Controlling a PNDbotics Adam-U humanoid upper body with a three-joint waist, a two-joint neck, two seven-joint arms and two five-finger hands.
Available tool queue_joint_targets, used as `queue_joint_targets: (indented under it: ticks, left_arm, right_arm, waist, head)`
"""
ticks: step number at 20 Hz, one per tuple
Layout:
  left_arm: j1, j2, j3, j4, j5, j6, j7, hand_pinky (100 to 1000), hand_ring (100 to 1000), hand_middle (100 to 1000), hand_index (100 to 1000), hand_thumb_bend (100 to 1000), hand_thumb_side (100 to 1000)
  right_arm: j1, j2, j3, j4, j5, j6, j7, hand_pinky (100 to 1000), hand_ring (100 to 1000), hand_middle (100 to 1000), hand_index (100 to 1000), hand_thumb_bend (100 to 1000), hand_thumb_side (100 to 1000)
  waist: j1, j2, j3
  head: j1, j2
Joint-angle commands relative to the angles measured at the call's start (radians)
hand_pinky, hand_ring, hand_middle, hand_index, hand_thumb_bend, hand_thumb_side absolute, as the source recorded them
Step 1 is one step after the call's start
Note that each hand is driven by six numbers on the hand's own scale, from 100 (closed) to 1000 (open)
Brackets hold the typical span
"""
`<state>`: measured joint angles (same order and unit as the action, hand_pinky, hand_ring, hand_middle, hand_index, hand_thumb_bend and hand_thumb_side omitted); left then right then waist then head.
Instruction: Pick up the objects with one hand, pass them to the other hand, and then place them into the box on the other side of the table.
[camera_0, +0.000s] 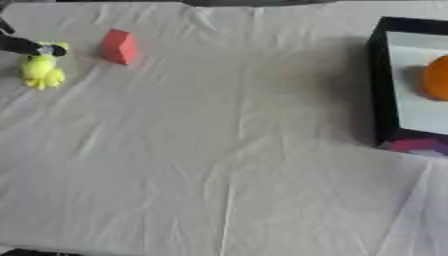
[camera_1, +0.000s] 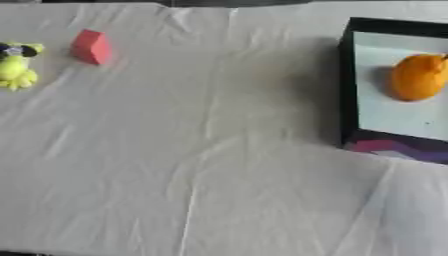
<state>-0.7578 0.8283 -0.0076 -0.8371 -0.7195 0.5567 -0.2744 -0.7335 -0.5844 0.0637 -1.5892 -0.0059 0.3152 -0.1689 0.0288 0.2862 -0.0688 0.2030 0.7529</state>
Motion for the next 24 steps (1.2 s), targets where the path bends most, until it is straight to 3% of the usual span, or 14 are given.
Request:
queue_joint_targets:
  ticks: [1,6,13,20,24]
  left_arm:
    - [-0.025,0.018,0.007,0.020,-0.017,0.024,0.012,808,801,720,782,877,628]
    - [-0.032,0.004,-0.003,0.057,-0.060,0.040,-0.015,800,799,719,748,865,657]
    - [-0.030,-0.003,-0.002,0.060,-0.103,0.019,-0.069,794,795,706,705,808,612]
    - [-0.027,-0.010,0.001,0.044,-0.056,0.024,-0.040,776,773,673,650,512,325]
    - [-0.022,-0.001,-0.007,-0.012,-0.022,0.015,-0.042,773,763,662,646,459,315]
  right_arm:
    - [-0.013,-0.013,-0.006,-0.005,0.001,-0.004,0.004,933,815,816,888,343,543]
    - [-0.006,-0.013,-0.009,-0.001,0.002,-0.004,0.003,933,812,813,886,344,543]
    - [0.001,-0.012,-0.011,0.003,-0.002,-0.004,0.000,934,810,811,884,340,546]
    - [0.008,-0.011,-0.015,0.007,-0.003,-0.007,0.004,937,810,809,883,321,553]
    - [0.011,-0.011,-0.016,0.008,-0.003,-0.010,0.004,937,809,808,882,309,556]
  waist:
    - [0.010,-0.003,-0.005]
    - [0.011,0.001,-0.009]
    - [0.012,0.001,-0.008]
    - [0.010,-0.006,-0.009]
    - [0.009,-0.013,-0.003]
  head:
    - [0.009,-0.012]
    - [0.015,-0.011]
    - [0.020,-0.009]
    - [0.015,-0.007]
    - [0.004,-0.004]
